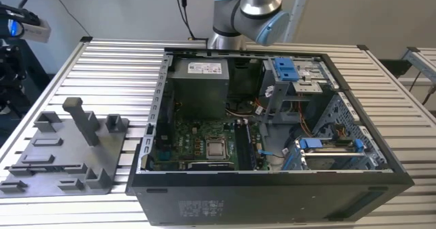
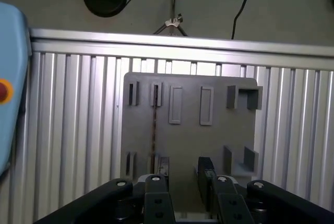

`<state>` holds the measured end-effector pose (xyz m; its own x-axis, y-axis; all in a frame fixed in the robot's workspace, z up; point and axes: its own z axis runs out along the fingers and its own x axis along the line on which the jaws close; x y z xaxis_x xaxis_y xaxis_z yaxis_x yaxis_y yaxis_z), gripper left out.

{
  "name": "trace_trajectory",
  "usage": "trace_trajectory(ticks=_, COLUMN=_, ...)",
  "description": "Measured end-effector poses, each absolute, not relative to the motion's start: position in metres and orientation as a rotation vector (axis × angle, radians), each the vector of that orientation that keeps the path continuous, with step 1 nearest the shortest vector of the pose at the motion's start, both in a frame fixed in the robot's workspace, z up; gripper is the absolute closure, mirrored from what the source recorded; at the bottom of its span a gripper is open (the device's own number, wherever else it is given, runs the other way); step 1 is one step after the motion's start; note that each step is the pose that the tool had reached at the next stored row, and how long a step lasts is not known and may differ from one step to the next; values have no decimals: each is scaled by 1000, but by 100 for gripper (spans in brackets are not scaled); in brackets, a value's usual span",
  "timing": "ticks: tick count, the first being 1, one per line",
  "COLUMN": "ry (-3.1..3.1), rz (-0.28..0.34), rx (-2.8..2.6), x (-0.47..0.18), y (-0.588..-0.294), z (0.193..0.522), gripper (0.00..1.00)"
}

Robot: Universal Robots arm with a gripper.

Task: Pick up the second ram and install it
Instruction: 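Pick up the second ram and move it above second insertion slot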

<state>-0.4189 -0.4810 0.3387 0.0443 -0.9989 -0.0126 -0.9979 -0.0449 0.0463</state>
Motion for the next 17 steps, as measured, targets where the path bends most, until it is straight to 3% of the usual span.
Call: trace_trajectory(ticks=17, ry=-2154, rz=-65, rx=2252, x=-419, y=-485, z=321, gripper=64)
